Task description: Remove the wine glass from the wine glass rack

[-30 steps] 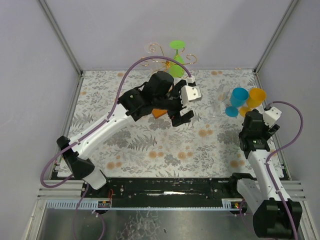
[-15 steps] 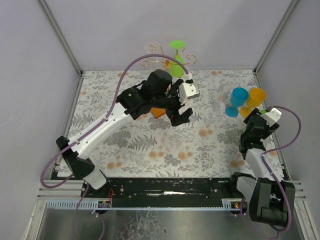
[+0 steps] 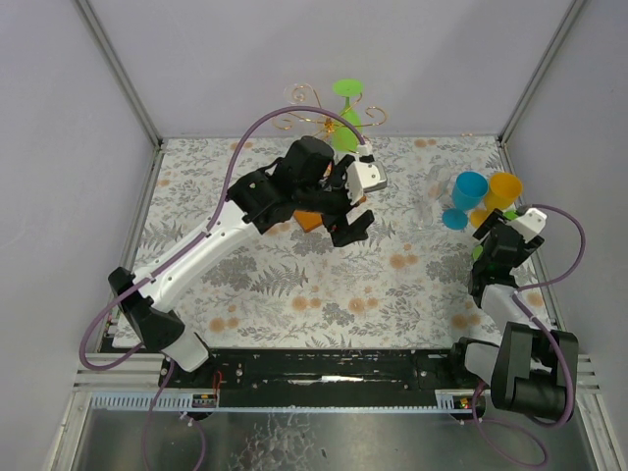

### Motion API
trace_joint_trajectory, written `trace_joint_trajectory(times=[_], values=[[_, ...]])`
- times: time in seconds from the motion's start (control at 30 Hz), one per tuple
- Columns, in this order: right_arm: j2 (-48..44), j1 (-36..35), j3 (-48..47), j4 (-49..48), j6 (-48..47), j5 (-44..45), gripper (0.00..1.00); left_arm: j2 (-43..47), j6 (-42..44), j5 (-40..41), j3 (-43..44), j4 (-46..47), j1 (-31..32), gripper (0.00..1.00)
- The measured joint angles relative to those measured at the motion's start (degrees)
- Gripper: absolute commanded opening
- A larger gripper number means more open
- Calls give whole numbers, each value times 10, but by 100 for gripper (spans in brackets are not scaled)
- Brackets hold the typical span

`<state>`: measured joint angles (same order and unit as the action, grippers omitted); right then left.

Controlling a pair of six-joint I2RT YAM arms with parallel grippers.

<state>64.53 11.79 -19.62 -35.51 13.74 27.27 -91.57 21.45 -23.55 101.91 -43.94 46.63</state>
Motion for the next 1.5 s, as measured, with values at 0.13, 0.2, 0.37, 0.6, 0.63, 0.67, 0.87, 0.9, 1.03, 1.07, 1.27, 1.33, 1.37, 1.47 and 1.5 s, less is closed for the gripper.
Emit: trace_joint_trajectory(times=[0.13,0.2,0.37,0.6,0.63,0.67,0.87,0.9,1.03,1.07,1.27,1.33,1.37,1.47,1.5], values=[[2,0,0,-2,-8,-8,92,4,0,-3,-10,1,-5,94],[2,0,0,-2,-11,-10,96,4,0,-7,-14,1,-8,94],[-1,1,-4,7,-16,-14,99,4,0,-16,-16,1,-14,94],[-40,2,-29,43,-16,-13,99,4,0,-26,-16,2,-21,94],[-51,2,-31,48,-16,-13,99,4,0,-27,-16,2,-23,94],[-63,2,-31,53,-16,-13,99,4,0,-29,-16,2,-24,94],[-122,3,-46,100,-18,-4,99,4,-5,-37,-16,6,-33,94],[-132,3,-53,113,-17,-1,99,4,-9,-37,-15,7,-36,94],[-170,3,-112,169,10,12,99,4,-44,-35,3,30,-56,97],[-173,4,-137,181,21,11,99,4,-56,-33,16,40,-66,99],[-102,6,-376,275,96,-76,99,-3,-143,-26,115,125,-153,100],[-46,6,-478,308,125,-132,99,-14,-180,-28,147,150,-192,100],[-15,6,-525,322,141,-164,100,-24,-202,-28,163,165,-215,100],[71,6,-635,355,191,-262,92,-53,-271,-33,192,200,-281,100],[106,6,-670,369,216,-304,89,-62,-298,-36,193,210,-305,100]])
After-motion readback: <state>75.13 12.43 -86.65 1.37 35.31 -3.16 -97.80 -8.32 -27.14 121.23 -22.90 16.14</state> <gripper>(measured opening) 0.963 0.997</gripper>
